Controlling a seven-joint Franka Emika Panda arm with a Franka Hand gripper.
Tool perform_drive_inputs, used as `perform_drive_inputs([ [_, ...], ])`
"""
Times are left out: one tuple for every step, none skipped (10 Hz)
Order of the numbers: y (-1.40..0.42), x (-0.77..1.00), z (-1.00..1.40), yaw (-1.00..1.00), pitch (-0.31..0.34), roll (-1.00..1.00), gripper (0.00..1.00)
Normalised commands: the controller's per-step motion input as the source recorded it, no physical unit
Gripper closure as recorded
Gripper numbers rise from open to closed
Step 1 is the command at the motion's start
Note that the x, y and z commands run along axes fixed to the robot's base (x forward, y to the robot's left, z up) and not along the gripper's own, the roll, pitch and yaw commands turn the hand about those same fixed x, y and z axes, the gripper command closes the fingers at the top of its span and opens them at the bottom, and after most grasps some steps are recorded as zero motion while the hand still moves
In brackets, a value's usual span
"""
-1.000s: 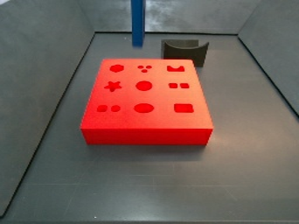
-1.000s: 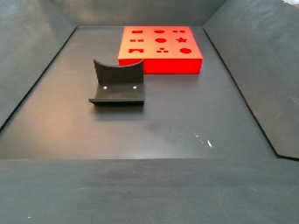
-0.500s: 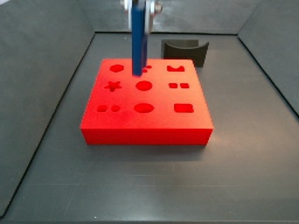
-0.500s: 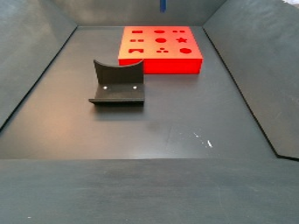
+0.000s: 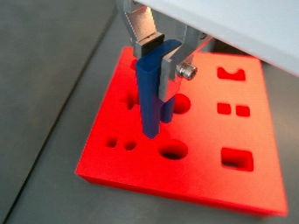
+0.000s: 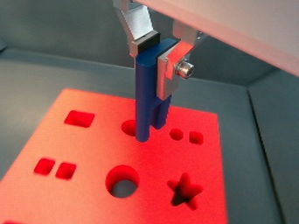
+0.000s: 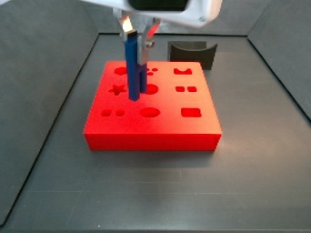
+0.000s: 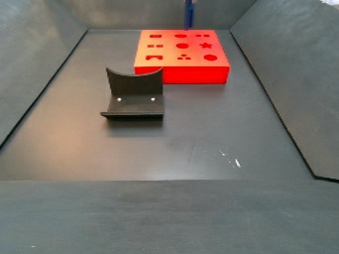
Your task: Insert the square-circle object.
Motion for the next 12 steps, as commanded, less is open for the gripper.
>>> perform_drive_inputs([
  [-0.02,-0.02,-0.04,-0.95,-0.151,-0.14,1.00],
  [0.00,0.00,0.16,-0.99,-0.064,-0.04,1.00],
  [0.00,0.00,0.34,-1.00,0.000,0.00,1.00],
  [0.00,0.00,0.29,-1.00,0.000,0.00,1.00],
  [0.00,0.00,0.17,-1.00,-0.031,0.00,1.00],
  [0.00,0.00,0.06,-1.00,-0.060,-0.04,1.00],
  [0.00,0.00,0.05,-1.00,-0.064,-0.04,1.00],
  [0.00,0.00,0.03,-1.00,-0.064,-0.04,1.00],
  [-0.01,0.00,0.06,-1.00,-0.021,0.00,1.00],
  [-0.03,-0.04,0.09,-1.00,0.006,0.11,1.00],
  [-0.11,-0.19,0.00,-0.88,0.106,0.24,1.00],
  [-0.15,-0.23,0.00,-0.79,0.147,0.28,1.00],
])
